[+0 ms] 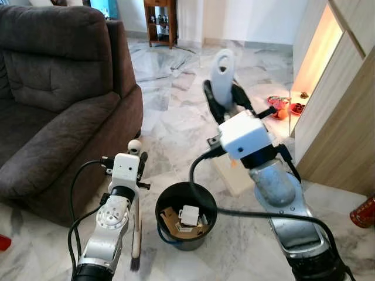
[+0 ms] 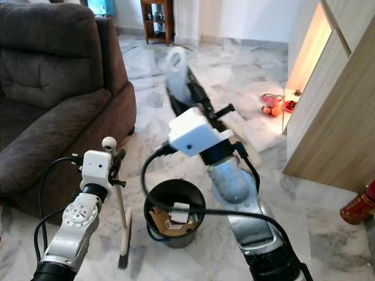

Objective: Sweep floor

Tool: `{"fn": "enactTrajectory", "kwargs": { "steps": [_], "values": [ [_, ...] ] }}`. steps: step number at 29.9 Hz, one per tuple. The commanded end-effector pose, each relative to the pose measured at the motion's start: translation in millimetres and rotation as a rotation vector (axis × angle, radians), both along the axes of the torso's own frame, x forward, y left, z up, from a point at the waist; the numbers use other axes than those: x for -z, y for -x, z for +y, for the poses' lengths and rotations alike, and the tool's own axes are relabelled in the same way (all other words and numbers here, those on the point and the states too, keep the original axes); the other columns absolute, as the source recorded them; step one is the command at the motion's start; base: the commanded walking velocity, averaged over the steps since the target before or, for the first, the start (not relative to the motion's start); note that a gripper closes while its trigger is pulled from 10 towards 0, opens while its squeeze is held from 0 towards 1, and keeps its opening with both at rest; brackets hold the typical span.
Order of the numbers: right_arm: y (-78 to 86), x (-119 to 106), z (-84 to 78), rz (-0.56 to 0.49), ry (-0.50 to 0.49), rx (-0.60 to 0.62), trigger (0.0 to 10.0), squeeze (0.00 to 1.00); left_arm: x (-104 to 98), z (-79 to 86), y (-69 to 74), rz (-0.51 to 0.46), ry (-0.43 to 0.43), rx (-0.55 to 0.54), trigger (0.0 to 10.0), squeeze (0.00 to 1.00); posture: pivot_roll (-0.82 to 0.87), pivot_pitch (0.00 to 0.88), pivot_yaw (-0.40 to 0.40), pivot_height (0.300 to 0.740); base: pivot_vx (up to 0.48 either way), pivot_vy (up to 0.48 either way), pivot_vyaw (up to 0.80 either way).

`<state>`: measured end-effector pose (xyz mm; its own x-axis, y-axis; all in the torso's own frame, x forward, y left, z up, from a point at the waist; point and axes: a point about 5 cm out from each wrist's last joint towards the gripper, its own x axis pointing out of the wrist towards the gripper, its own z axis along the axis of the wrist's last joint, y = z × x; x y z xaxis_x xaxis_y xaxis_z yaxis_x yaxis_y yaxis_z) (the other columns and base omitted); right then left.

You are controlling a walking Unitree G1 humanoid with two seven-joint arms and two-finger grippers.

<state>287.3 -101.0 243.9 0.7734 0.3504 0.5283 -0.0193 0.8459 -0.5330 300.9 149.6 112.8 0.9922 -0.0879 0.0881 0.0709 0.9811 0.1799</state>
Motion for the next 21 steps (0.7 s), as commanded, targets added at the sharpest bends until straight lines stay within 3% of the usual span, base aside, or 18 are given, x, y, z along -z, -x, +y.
{"fn": "enactTrajectory", "kwargs": {
  "steps": [1, 3, 6, 9, 13, 17, 21],
  "values": [
    [-2.5, -4, -9.5, -0.035, -0.009, 0.043, 10.0, 0.0, -8, -1.3, -0.1, -0.049, -0.019, 0.01, 10.0, 0.0, 0.1, 0.045, 0.026, 0.74, 0.0, 0.0, 0.0],
    [-10.2, 10, -24.2, 0.001, -0.003, 0.109, 10.0, 0.0, -9, -0.8, 1.3, -0.052, -0.019, 0.012, 10.0, 0.0, 0.1, 0.041, 0.028, 0.74, 0.0, 0.0, 0.0],
    [-12.9, 15, -29.7, 0.013, -0.011, 0.136, 10.0, 0.0, -9, -0.5, 2.2, -0.053, -0.018, 0.013, 10.0, 0.0, 0.1, 0.041, 0.029, 0.74, 0.0, 0.0, 0.0],
    [-20.5, 38, -45.0, 0.073, -0.025, 0.233, 10.0, 0.0, -9, 1.1, 5.8, -0.056, -0.019, 0.018, 10.0, 0.0, 0.11, 0.037, 0.031, 0.74, 0.0, 0.0, 0.0],
    [-24.4, 56, -49.8, 0.13, -0.023, 0.274, 10.0, 0.0, -10, 2.4, 8.9, -0.062, -0.015, 0.022, 10.0, 0.0, 0.11, 0.037, 0.033, 0.74, 0.0, 0.0, 0.0],
    [-27.8, 82, -59.5, 0.229, -0.14, 0.319, 10.0, 0.0, -11, 2.5, 12.8, -0.064, -0.015, 0.026, 10.0, 0.0, 0.11, 0.042, 0.036, 0.74, 0.0, 0.0, 0.0],
    [-28.5, 98, -63.0, 0.276, -0.164, 0.337, 10.0, 0.0, -9, 2.1, 16.2, -0.058, -0.014, 0.032, 10.0, 0.0, 0.11, 0.052, 0.038, 0.74, 0.0, 0.0, 0.0]
  ]
}}
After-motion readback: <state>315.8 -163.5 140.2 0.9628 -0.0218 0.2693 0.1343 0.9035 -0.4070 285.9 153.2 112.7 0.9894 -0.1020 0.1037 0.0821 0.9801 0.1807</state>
